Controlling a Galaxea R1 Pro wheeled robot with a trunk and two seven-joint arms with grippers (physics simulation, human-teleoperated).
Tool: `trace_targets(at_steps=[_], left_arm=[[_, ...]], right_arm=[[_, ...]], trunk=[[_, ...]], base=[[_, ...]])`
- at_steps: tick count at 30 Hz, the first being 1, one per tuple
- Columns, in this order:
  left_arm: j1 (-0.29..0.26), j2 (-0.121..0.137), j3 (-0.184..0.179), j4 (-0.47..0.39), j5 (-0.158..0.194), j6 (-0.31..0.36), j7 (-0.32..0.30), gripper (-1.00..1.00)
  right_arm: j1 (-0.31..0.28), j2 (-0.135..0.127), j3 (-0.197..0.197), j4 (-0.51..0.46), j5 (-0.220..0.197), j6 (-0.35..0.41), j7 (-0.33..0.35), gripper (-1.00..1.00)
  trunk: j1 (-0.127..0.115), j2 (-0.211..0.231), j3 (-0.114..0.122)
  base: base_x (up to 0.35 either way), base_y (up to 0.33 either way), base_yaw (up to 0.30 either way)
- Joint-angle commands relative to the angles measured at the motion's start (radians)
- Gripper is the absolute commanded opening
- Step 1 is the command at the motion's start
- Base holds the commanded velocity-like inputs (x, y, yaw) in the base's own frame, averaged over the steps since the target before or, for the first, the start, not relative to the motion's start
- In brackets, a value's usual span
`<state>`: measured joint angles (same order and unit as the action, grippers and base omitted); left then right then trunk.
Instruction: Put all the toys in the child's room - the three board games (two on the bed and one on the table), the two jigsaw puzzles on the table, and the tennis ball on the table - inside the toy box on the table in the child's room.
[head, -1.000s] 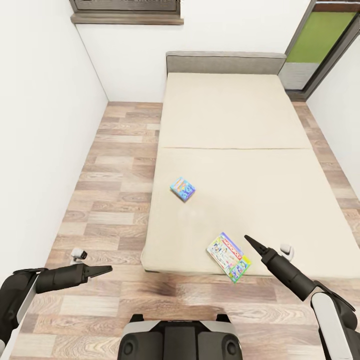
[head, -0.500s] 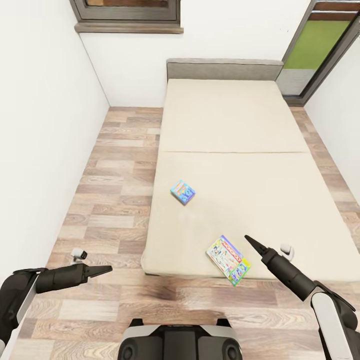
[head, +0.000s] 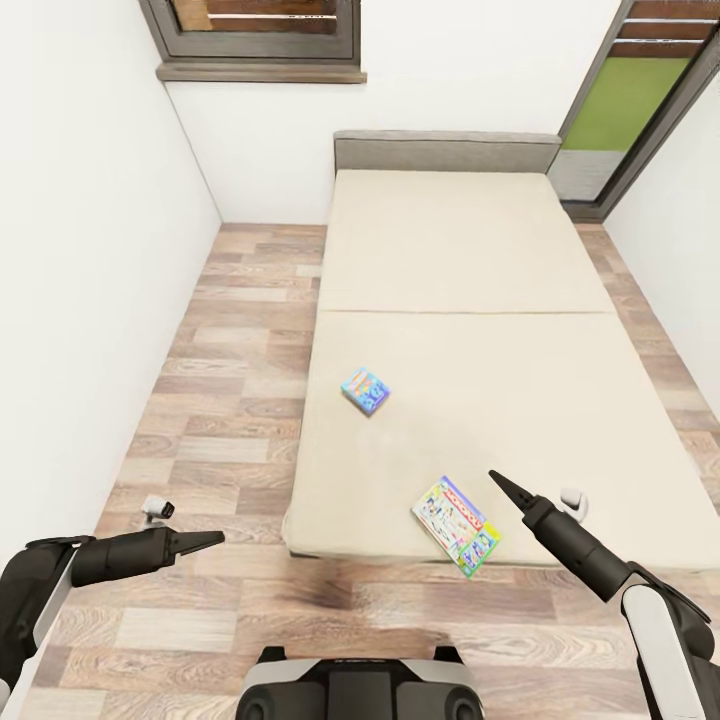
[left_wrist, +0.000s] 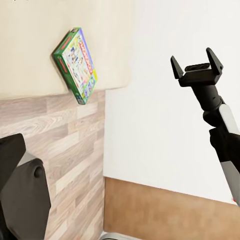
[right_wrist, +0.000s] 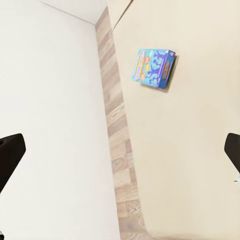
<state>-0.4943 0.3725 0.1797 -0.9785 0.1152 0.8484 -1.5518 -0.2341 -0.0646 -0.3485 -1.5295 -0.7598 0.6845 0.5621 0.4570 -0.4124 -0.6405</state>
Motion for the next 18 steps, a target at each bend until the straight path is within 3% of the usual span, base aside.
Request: trace_targets(at_steps=[1,18], left_arm=[[0.000,0.000,0.000,0.000,0.000,0.011,-0.004,1.00],[0.000,-0.001,0.000,0.000,0.000,0.009,-0.003,1.00]], right_arm=[[-0.001,0.000,-0.001,0.000,-0.004,0.007,0.001,1.00],[-0.001,0.000,-0.001,0.000,-0.004,0.007,-0.001,1.00]], trunk=[[0.001,-0.001,0.001],[0.001,-0.001,0.029]], base=[[0.000,0.000,0.000],[0.000,0.000,0.000]])
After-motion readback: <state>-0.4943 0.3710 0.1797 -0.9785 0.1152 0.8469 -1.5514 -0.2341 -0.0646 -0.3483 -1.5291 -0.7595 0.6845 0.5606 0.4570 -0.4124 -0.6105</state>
